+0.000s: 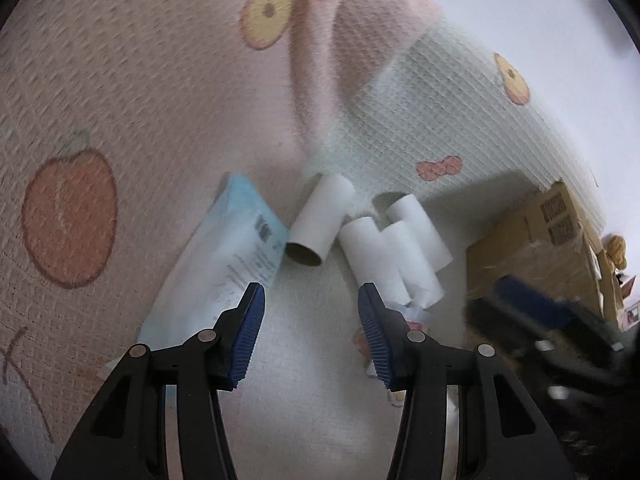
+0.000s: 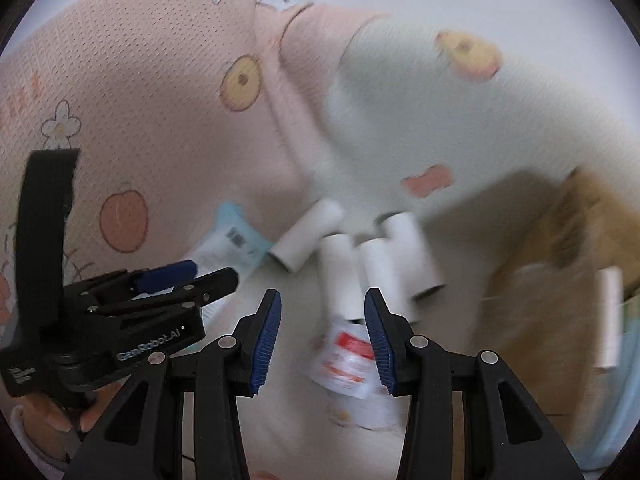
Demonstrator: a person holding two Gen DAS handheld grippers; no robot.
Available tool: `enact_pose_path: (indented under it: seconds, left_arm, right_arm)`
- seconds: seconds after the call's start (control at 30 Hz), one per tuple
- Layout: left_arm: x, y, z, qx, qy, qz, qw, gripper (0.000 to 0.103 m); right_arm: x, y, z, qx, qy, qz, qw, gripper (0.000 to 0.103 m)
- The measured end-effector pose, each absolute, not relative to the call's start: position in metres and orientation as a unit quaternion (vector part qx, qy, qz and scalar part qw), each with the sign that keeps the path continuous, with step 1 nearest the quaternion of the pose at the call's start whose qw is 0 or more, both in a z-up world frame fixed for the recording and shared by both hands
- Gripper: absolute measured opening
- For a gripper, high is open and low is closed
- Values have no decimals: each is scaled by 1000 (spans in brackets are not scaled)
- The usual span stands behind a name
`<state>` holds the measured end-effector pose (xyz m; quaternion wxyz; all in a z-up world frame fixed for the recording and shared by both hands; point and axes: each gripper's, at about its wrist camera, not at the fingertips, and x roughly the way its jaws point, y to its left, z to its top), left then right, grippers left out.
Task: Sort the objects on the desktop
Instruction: 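Withdraw the open right tool from the box toward the remaining tubes, then position the open right tool around a white cardboard tube on the bedspread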
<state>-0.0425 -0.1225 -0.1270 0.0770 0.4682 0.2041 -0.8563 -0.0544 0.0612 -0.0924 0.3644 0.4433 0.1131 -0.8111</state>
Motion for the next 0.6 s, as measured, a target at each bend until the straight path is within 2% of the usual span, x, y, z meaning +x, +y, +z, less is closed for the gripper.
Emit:
enact_pose_path:
  seconds: [0.17,0.27,0.37,0.5,0.6]
  left_arm:
    - [-36,-136,-134,464,231,-853,63,52]
    - [-38,-139,-143,474,246,-844,46,52]
    - [-42,-138,-150,483,247,-839,44,49]
    - [-48,-136,-150,483,237,-842,29,49]
    - [-59,-132,-142,484,203,-850,34,49]
  right_arm:
    - [-47,55,-128,423,68,-831,355,40]
    - [-35,59,-149,396,8,-863,314,40]
    - [-26,52,-168,390,8,-877,280,40]
    - [-24,46,-186,403,-43,-859,312,40]
    - [-25,37,-191,402,-35,-855,326,40]
